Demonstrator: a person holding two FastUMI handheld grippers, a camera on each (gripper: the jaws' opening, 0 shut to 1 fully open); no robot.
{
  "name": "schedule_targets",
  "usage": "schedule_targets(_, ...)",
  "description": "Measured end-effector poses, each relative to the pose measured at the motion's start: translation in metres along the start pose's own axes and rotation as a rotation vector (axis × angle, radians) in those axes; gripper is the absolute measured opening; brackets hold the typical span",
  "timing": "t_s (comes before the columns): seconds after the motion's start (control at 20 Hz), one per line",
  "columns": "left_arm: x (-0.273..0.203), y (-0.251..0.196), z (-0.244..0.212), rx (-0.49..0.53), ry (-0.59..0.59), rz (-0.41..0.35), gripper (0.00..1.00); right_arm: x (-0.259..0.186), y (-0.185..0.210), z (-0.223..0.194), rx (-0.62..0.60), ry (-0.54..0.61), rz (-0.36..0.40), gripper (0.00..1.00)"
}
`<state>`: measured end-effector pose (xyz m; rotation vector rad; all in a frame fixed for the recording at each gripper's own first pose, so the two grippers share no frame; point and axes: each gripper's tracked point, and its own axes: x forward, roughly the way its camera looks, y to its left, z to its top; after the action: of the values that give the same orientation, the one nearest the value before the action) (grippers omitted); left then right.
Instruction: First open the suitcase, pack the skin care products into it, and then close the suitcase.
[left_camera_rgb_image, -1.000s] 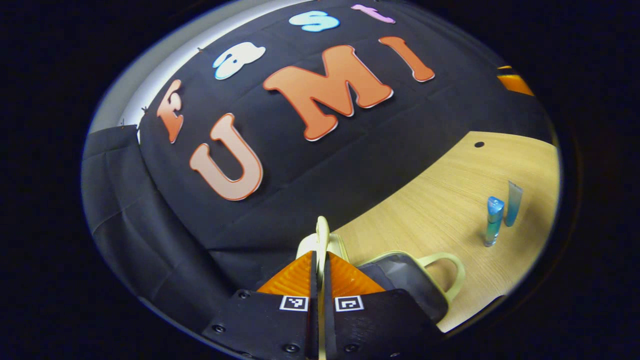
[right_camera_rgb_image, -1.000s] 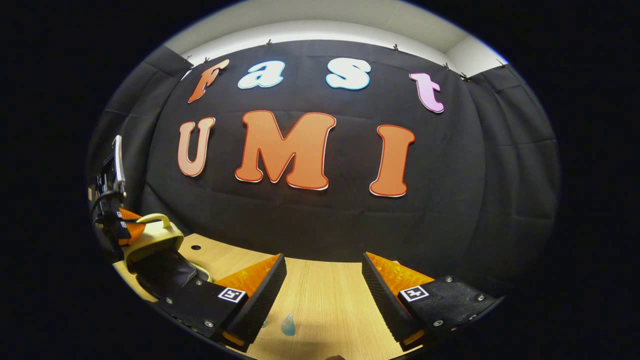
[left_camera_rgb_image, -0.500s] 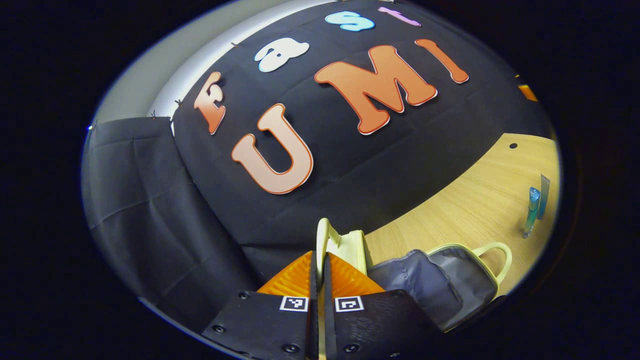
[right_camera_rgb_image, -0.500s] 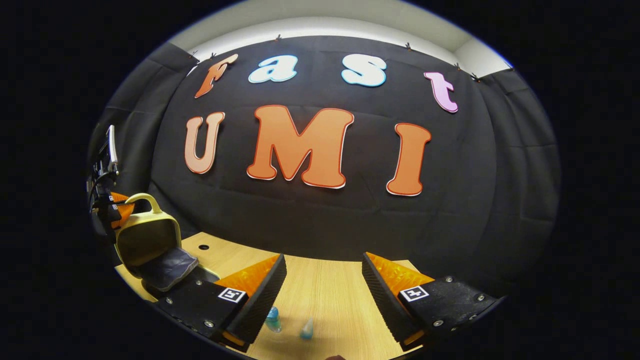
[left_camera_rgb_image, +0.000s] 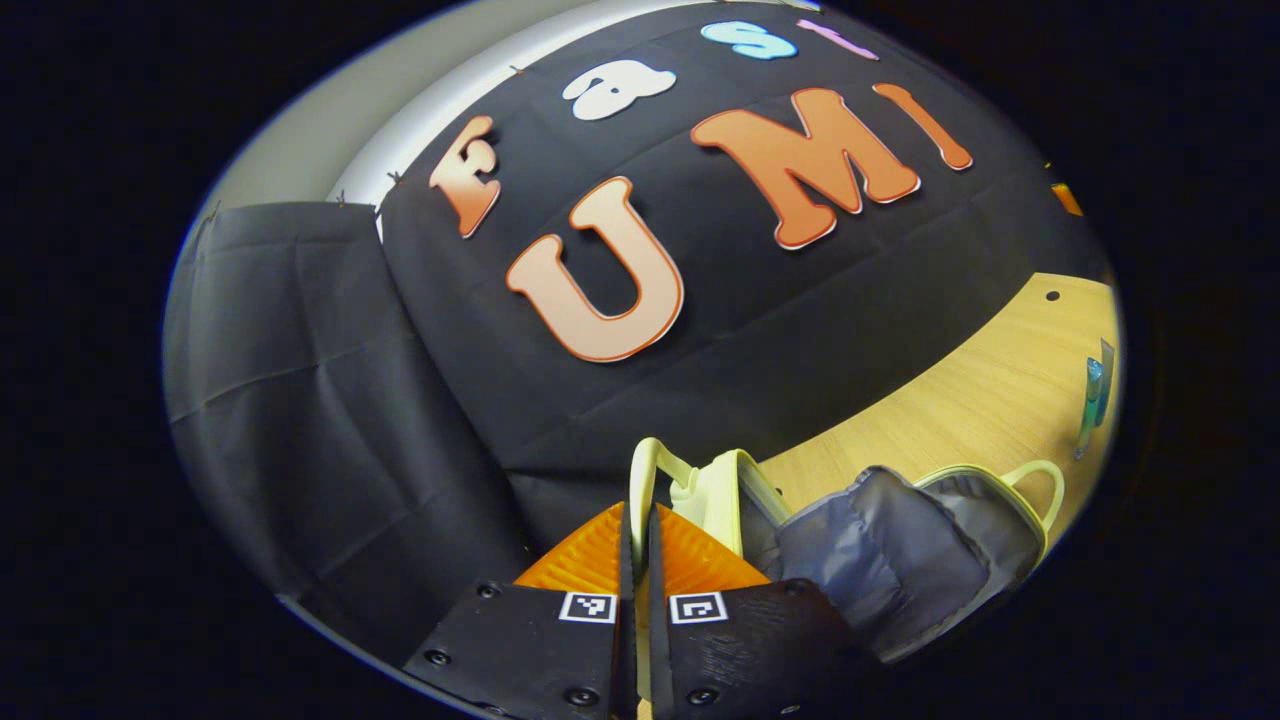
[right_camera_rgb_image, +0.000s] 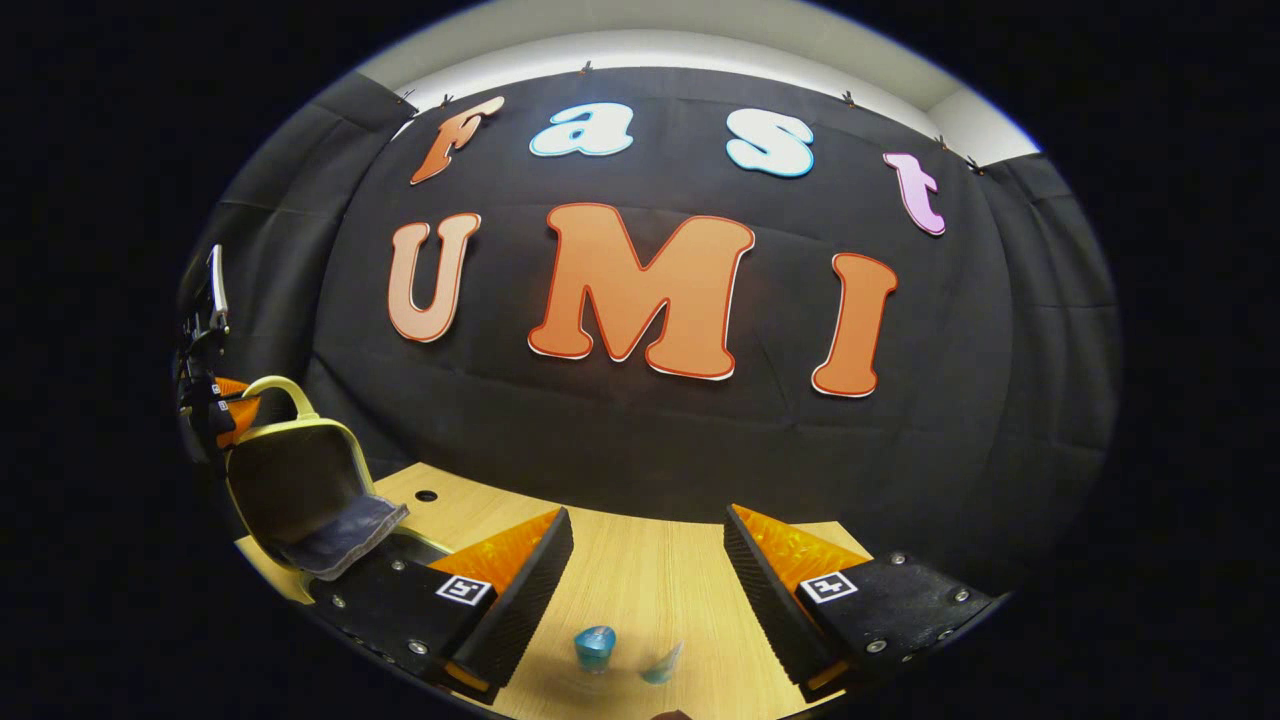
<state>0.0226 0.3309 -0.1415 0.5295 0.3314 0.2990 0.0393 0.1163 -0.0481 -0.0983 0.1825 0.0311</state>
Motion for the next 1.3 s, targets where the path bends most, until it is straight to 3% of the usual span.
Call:
schedule_targets(0.45,0.058,0.059,-0.100,-0.162,0.151,0.063,0.05,0.011,0.021,-0.006,-0.034,0.037,-0.041,0.96)
schedule_targets(0.95,0.093,0.060,-0.244,-0.347,0.405,0.052,0.06,0.036,0.029,-0.020,-0.019,0.116,-0.058,0.96)
schedule_targets(1.15,0.106,0.044,-0.280,-0.320,0.452,0.110,0.18,0.035,0.013,-0.018,-0.032,0.119,-0.090,0.96)
schedule_targets(1.3,0.099,0.044,-0.242,-0.332,0.370,0.109,0.32,0.031,-0.002,-0.019,-0.046,0.118,-0.105,0.95)
